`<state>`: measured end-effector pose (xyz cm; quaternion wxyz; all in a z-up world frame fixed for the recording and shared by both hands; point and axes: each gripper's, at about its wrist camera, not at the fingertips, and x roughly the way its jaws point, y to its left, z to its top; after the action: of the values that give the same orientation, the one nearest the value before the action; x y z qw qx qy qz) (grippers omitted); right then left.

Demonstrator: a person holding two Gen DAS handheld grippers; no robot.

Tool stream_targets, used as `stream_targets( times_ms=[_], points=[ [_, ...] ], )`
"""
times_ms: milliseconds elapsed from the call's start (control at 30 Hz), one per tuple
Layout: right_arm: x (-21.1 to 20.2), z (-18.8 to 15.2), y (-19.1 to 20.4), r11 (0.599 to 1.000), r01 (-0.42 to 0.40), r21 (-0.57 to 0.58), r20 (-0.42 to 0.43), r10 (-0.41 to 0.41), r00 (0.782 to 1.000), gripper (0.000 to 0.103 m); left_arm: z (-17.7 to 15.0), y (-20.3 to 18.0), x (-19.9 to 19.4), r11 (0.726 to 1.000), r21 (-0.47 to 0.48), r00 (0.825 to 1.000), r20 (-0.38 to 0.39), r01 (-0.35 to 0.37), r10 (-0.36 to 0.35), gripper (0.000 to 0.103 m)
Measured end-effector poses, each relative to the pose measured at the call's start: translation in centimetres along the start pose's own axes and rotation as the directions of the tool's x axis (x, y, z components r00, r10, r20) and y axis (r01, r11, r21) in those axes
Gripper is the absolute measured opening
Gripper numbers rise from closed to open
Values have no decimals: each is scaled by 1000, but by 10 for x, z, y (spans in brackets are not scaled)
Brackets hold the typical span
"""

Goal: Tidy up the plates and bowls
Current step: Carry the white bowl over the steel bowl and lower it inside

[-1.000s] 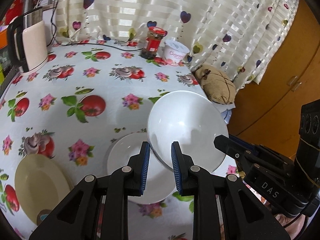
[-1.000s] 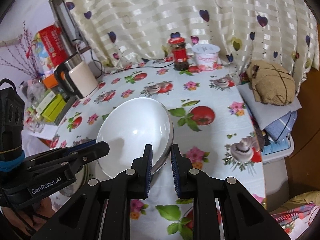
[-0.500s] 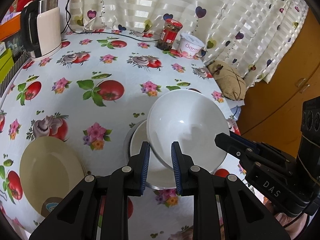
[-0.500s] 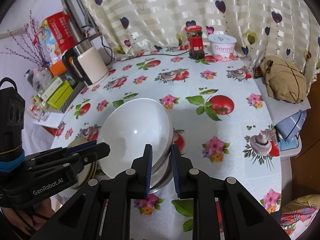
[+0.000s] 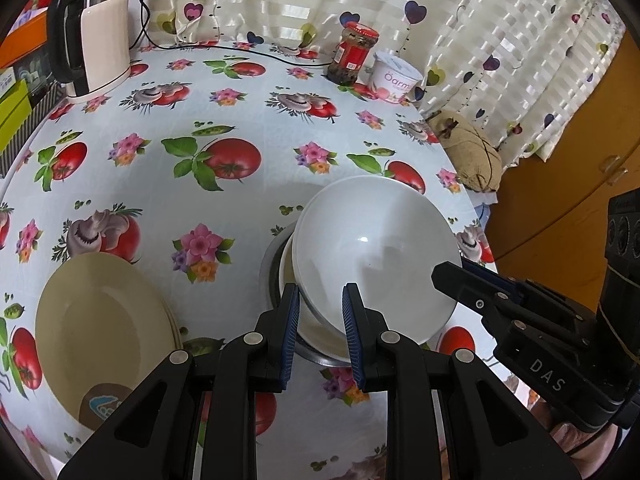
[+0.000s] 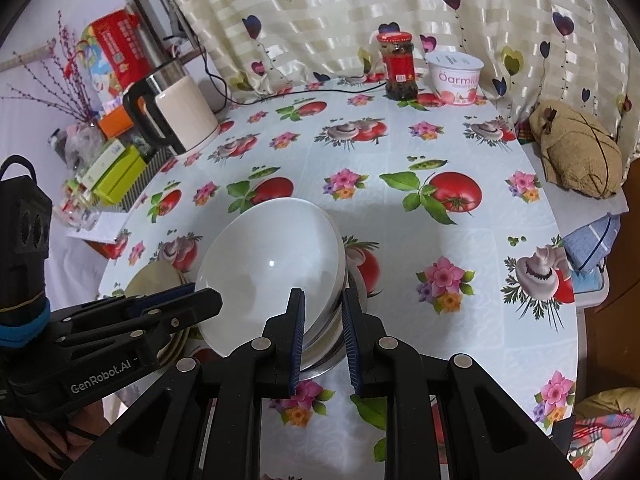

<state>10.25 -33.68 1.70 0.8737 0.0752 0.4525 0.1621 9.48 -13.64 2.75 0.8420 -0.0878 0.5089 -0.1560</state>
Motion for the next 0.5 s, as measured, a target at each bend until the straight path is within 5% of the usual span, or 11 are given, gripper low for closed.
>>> stream_targets(
  times_ms=[500],
  points=[
    [9,-2,0,1000,-3,-4,-30,3,1000,18,-3,4,5,1000,-7,1000,-24,-13,13,23]
  ],
)
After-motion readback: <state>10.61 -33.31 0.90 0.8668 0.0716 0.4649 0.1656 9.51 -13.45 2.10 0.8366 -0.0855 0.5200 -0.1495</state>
